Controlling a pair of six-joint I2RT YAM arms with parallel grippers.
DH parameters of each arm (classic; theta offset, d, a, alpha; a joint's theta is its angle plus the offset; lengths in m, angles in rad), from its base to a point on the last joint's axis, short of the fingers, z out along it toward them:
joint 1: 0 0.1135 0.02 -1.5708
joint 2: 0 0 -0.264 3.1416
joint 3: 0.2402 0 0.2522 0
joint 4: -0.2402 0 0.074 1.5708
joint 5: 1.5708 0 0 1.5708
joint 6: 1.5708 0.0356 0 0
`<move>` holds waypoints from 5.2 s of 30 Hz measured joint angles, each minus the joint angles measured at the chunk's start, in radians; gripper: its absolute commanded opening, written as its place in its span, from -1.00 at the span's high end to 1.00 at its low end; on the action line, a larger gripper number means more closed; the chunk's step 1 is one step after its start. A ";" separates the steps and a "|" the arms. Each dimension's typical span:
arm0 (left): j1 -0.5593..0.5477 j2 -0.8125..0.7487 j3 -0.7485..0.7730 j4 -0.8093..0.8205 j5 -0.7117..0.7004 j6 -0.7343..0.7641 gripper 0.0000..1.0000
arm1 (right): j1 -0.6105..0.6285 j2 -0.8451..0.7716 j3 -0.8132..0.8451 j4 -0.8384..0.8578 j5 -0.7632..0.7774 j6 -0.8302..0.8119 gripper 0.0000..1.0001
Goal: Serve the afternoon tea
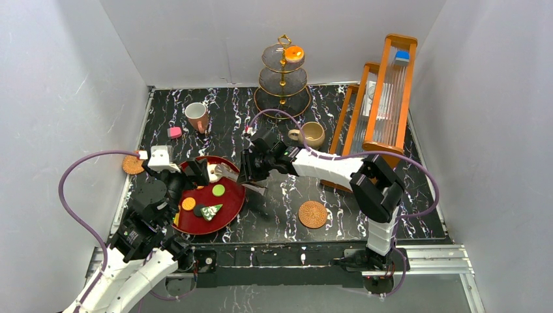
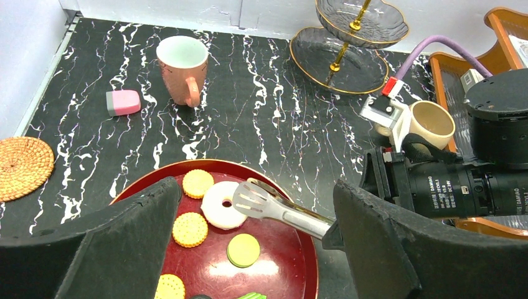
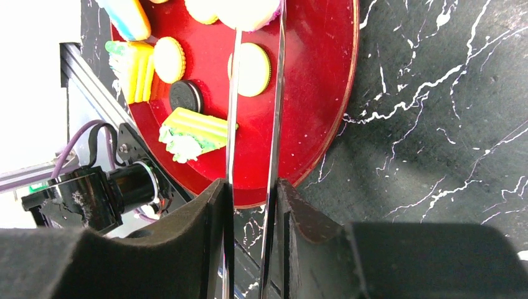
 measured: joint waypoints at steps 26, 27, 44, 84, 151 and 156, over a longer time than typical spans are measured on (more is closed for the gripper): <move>0.000 0.011 0.000 0.000 0.021 0.000 -0.83 | -0.073 -0.150 0.055 -0.058 0.120 -0.078 0.37; 0.000 0.011 0.000 0.000 0.021 0.000 -0.83 | -0.085 -0.154 0.063 -0.061 0.124 -0.080 0.37; 0.000 0.026 0.000 0.000 0.035 0.000 -0.84 | -0.274 -0.184 0.278 -0.098 0.246 -0.192 0.40; 0.000 0.051 0.000 0.002 0.064 0.007 -0.84 | -0.399 -0.145 0.360 0.109 0.467 -0.307 0.36; 0.000 0.013 0.000 0.004 0.086 0.007 -0.84 | -0.372 0.034 0.491 0.080 0.535 -0.429 0.02; 0.000 0.018 0.000 0.004 0.086 0.007 -0.84 | -0.371 -0.027 0.490 0.064 0.535 -0.446 0.05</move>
